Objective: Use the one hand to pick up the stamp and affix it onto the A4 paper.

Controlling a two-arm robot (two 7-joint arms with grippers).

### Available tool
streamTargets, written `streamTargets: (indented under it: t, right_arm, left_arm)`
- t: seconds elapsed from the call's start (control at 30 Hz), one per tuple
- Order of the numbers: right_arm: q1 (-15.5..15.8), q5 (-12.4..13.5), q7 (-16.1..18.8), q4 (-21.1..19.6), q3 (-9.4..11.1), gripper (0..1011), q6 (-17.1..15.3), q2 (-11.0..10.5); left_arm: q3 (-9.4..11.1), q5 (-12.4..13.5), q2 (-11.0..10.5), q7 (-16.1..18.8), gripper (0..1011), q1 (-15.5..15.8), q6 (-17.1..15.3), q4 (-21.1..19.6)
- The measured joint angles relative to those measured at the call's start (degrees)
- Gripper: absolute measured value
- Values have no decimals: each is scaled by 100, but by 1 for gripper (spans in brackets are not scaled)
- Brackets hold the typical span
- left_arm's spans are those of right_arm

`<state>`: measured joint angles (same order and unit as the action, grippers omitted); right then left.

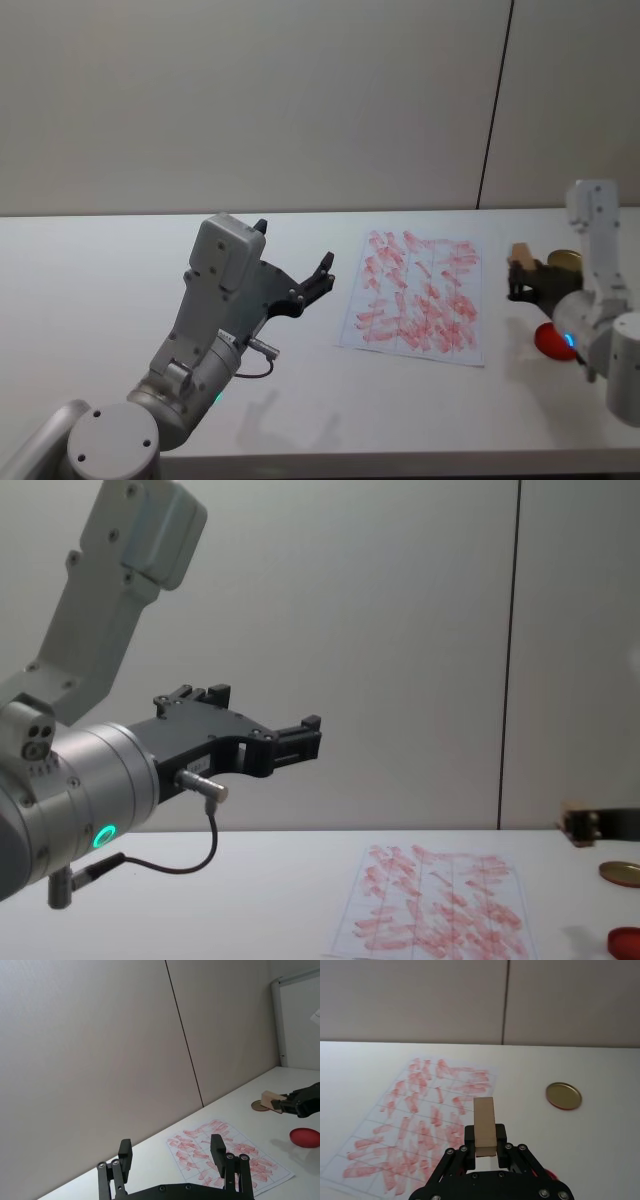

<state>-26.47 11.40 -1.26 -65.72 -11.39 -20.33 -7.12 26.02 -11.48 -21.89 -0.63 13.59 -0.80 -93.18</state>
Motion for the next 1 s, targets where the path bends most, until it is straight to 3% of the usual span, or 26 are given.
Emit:
streamTargets:
  t: [0.47,1.0]
  right_arm:
    - [15,-183,360,-142,-368,217,-334,262]
    - [-216,-261,367,508,-537,217,-560,510]
  left_arm:
    - [0,0,0,0,993,0,0,0]
    - [0,0,0,0,993,0,0,0]
